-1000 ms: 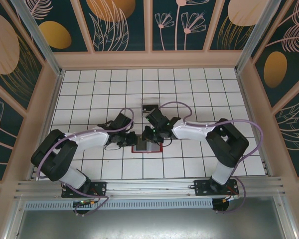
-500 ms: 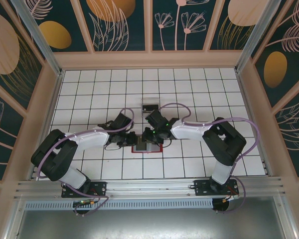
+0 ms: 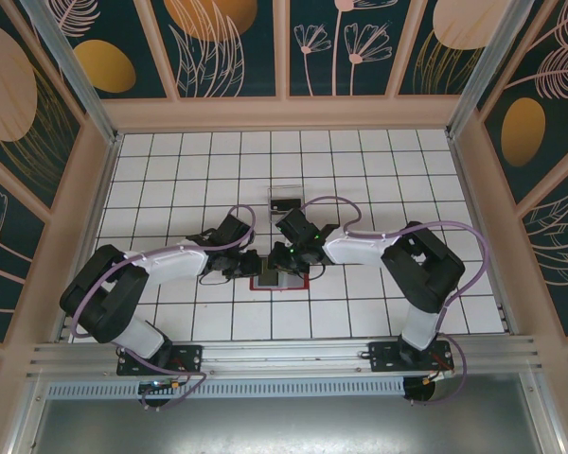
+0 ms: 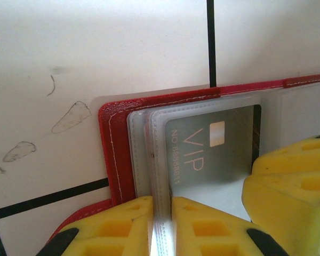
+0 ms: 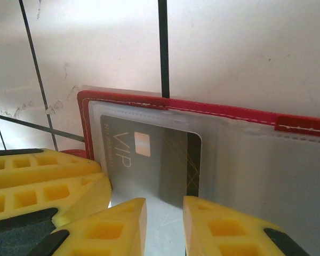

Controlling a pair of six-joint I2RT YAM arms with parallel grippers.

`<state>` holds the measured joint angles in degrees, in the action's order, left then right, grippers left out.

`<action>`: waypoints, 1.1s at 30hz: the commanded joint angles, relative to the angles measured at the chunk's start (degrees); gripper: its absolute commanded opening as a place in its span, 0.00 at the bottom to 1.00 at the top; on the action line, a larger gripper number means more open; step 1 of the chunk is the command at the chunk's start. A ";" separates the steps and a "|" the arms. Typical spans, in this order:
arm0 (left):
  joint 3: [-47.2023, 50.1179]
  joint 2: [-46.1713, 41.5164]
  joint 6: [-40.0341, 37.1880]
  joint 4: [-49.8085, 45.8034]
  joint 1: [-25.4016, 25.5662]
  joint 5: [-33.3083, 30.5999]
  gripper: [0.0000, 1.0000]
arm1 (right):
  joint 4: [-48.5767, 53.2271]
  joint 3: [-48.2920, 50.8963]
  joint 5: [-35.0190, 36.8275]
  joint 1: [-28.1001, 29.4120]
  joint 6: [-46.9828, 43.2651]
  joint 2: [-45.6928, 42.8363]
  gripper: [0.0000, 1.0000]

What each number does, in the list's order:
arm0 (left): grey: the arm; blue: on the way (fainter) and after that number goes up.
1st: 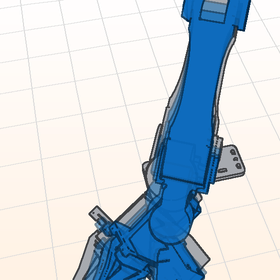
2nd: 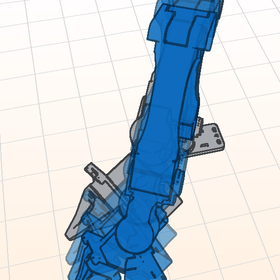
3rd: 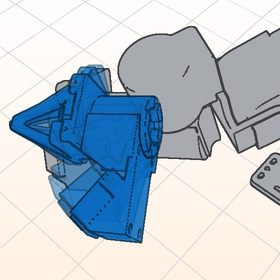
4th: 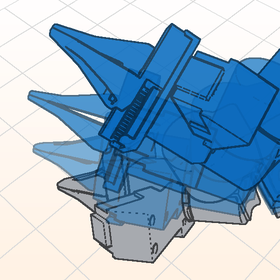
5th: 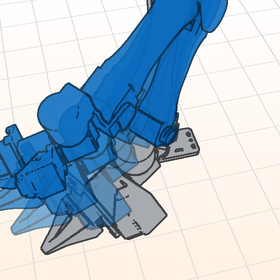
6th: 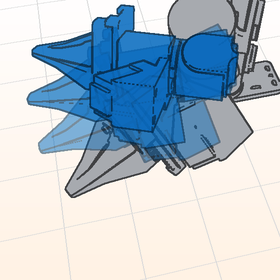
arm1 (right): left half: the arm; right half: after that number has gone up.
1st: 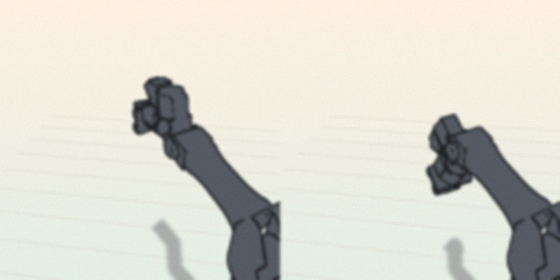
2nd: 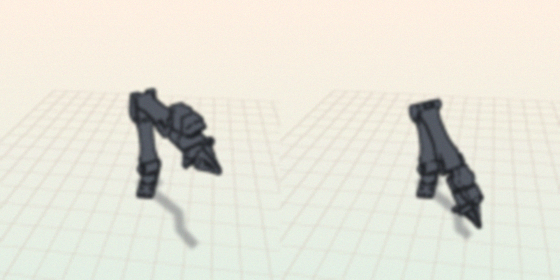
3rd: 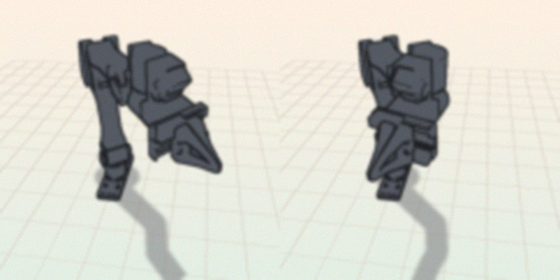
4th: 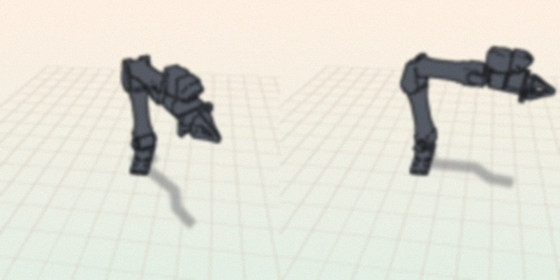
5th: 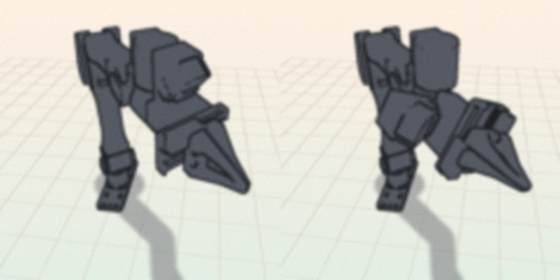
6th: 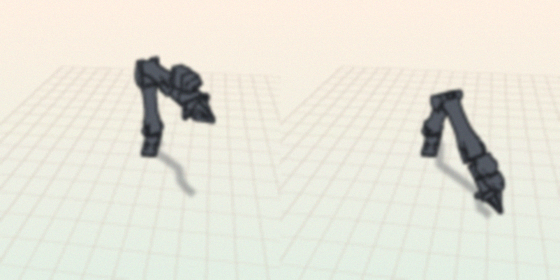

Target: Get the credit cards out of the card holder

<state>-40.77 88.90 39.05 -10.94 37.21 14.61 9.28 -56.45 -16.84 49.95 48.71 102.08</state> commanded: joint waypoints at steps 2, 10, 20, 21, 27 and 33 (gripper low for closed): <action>-0.06 2.24 -1.24 -2.24 0.41 -1.20 0.18 | -1.73 -0.23 -1.64 -0.15 -0.74 1.13 0.26; -0.20 2.02 -1.34 -2.67 0.40 -1.60 0.18 | 0.42 -0.60 0.09 -0.12 -0.97 1.95 0.26; -0.80 1.68 -1.87 -4.51 0.40 -3.36 0.19 | 7.25 -1.30 5.72 0.01 -2.17 -0.16 0.26; -0.91 1.62 -1.95 -4.61 0.39 -3.49 0.19 | 7.31 -1.17 5.77 -0.03 -2.18 -0.37 0.26; -1.21 1.78 -2.05 -5.12 0.41 -3.71 0.19 | 6.33 -1.55 4.93 -0.02 -1.93 -1.96 0.26; -1.60 2.06 -2.56 -6.61 0.41 -5.47 0.19 | 4.45 -1.85 4.14 -0.41 -1.58 -4.74 0.26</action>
<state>-42.11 89.38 37.89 -13.08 37.58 13.15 12.82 -57.39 -13.91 49.95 47.88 100.51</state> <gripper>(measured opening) 0.191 0.256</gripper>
